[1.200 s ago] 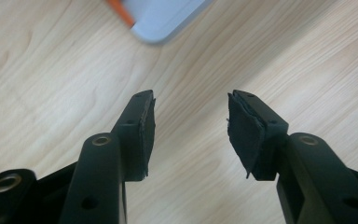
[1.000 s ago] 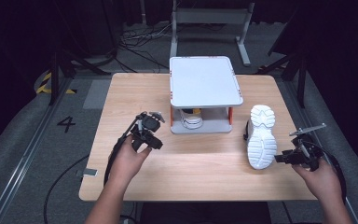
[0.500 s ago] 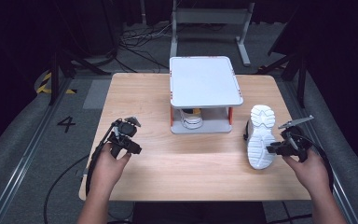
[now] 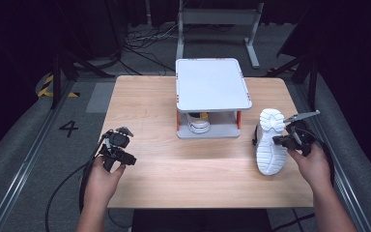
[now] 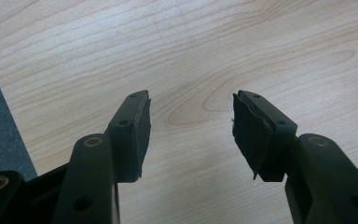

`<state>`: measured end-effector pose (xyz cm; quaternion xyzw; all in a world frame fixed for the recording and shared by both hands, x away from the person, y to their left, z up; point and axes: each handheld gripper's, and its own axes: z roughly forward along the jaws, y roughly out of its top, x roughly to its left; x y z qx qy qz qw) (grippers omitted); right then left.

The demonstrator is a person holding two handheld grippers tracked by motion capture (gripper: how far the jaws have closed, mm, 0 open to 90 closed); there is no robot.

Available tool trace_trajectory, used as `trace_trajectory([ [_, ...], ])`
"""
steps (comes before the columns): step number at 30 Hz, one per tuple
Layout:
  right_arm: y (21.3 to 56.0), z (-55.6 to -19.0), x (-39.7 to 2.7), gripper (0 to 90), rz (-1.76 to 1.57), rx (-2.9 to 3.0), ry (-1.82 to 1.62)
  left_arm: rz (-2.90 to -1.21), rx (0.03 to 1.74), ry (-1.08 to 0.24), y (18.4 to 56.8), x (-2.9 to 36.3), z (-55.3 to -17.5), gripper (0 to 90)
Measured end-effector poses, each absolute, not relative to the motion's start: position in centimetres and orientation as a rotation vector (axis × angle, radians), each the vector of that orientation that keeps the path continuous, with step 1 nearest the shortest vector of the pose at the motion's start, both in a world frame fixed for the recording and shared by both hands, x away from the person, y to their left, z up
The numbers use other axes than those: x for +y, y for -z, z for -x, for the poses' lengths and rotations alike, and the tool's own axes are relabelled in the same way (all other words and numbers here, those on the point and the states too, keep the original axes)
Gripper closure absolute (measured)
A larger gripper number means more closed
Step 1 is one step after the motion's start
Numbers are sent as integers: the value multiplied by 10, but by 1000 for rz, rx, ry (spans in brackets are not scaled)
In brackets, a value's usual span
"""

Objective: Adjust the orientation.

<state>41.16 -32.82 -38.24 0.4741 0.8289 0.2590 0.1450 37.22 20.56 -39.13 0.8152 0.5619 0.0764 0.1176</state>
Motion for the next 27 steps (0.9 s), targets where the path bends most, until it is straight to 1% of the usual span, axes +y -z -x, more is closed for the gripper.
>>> trace_trajectory([
  [5,384,-410,-342,900,-1420,2368,-755,-2404,1625,-224,394,201,-375,468],
  [8,388,-406,-354,900,-1456,2341,-681,-2421,1600,-221,395,195,-379,468],
  [10,393,-403,-363,900,-1493,2322,-614,-2428,1583,-218,394,191,-382,468],
  [12,400,-401,-373,900,-1545,2324,-621,-2430,1573,-220,393,188,-385,465],
  [14,405,-399,-376,900,-1562,2328,-609,-2432,1558,-223,393,183,-389,463],
  [20,417,-397,-356,900,-1525,2427,-592,-2468,1517,-221,395,173,-392,464],
  [24,419,-400,-338,900,-1451,2454,-590,-2451,1530,-223,394,179,-391,464],
  [27,419,-399,-334,900,-1439,2451,-568,-2431,1543,-219,392,183,-391,464],
])
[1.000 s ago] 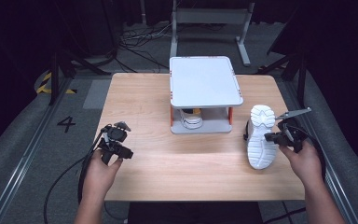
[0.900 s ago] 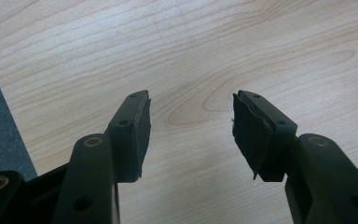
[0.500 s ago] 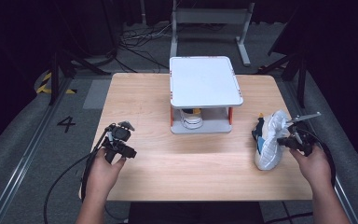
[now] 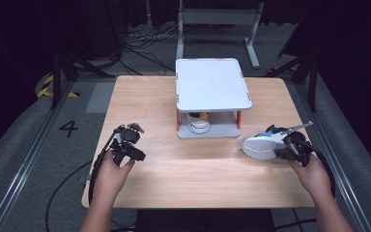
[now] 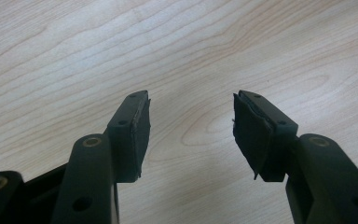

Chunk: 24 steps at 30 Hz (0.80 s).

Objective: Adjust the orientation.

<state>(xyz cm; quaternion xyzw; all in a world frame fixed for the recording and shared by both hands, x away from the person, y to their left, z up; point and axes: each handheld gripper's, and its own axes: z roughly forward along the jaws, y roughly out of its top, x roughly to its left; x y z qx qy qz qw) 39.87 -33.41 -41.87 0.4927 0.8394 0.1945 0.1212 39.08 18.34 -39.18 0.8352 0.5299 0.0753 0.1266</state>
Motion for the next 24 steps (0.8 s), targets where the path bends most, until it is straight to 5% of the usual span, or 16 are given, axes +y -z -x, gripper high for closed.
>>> trace_trajectory([
  [8,423,-392,-338,900,-1460,2522,-514,-2442,1516,-225,390,177,-394,463],
  [15,378,-380,-344,900,-1394,2408,-706,-2427,1530,-224,392,181,-395,462],
  [24,378,-411,-335,900,-1384,2364,-718,-2387,1605,-214,397,199,-377,436],
])
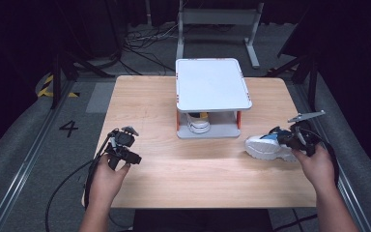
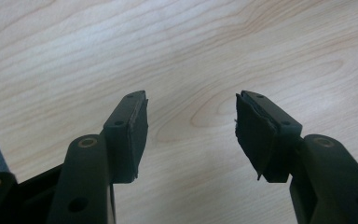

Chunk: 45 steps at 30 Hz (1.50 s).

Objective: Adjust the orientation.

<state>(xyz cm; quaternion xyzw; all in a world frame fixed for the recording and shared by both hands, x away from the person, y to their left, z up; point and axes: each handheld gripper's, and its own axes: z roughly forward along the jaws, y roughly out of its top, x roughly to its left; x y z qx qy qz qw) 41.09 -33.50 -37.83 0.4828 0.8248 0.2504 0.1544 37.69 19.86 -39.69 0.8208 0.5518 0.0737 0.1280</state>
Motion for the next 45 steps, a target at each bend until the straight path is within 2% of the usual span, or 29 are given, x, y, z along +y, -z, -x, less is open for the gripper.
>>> trace_trajectory([
  [6,379,-411,-335,900,-1402,2374,-685,-2371,1622,-211,396,204,-375,425],
  [10,376,-399,-336,900,-1404,2398,-691,-2380,1599,-210,394,200,-382,426],
  [19,382,-363,-340,900,-1399,2529,-607,-2445,1465,-213,390,165,-405,428],
  [23,394,-349,-332,900,-1361,2658,-486,-2476,1401,-202,392,149,-417,427],
  [31,424,-359,-296,900,-1234,2642,-379,-2468,1424,-193,394,152,-417,427],
  [38,431,-377,-285,900,-1248,2539,-405,-2446,1476,-193,395,168,-406,427],
  [41,427,-378,-287,827,-1272,2613,-493,-2431,1490,-187,395,172,-405,427],
  [45,407,-367,-294,784,-1224,2622,-602,-2445,1473,-196,396,168,-410,427],
])
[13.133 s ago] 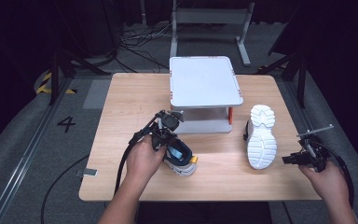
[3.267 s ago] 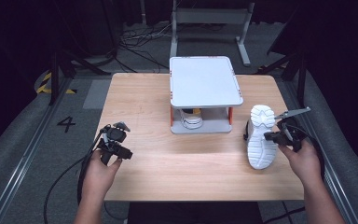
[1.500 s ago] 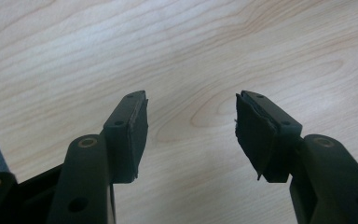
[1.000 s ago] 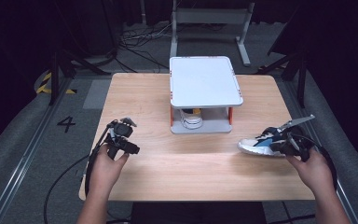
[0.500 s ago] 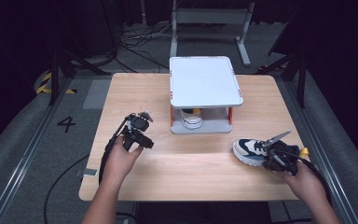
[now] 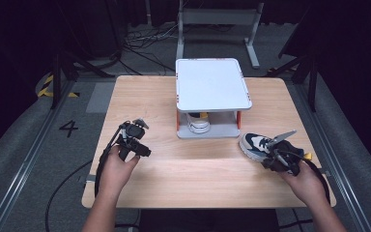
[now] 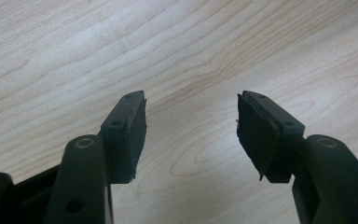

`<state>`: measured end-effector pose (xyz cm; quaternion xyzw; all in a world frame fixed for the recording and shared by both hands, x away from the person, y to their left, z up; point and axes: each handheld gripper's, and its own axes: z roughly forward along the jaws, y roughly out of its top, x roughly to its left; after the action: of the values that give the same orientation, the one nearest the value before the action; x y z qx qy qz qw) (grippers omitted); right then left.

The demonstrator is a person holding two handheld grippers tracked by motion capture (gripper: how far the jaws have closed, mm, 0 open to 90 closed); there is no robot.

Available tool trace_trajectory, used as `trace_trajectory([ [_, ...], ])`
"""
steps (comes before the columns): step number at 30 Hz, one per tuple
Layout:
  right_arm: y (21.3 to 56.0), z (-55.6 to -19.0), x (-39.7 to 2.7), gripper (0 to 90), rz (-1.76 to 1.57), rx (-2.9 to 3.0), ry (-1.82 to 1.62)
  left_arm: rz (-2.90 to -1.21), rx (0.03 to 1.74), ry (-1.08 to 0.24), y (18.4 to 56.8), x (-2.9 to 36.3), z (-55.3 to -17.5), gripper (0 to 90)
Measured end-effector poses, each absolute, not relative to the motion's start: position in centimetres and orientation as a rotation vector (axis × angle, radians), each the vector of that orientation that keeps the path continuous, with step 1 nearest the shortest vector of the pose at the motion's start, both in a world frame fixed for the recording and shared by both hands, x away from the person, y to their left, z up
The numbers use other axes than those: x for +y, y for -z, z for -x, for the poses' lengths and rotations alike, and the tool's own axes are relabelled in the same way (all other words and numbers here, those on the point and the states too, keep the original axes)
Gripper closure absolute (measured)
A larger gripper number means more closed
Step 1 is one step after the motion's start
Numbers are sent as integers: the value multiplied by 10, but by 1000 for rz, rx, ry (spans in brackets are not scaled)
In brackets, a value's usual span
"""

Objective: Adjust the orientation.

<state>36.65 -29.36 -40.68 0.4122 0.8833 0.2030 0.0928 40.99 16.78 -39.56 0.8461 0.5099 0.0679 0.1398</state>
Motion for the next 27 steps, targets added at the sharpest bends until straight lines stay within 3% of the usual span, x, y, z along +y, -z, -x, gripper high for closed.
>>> trace_trajectory([
  [11,351,-342,-366,704,-1440,2336,-749,-2485,1428,-182,399,153,-419,427],
  [17,342,-338,-393,669,-1534,2253,-765,-2483,1440,-182,399,154,-417,427],
  [23,357,-348,-403,580,-1606,2337,-714,-2484,1442,-199,398,158,-415,426],
  [27,364,-351,-401,718,-1606,2399,-714,-2484,1444,-207,398,159,-415,425],
])
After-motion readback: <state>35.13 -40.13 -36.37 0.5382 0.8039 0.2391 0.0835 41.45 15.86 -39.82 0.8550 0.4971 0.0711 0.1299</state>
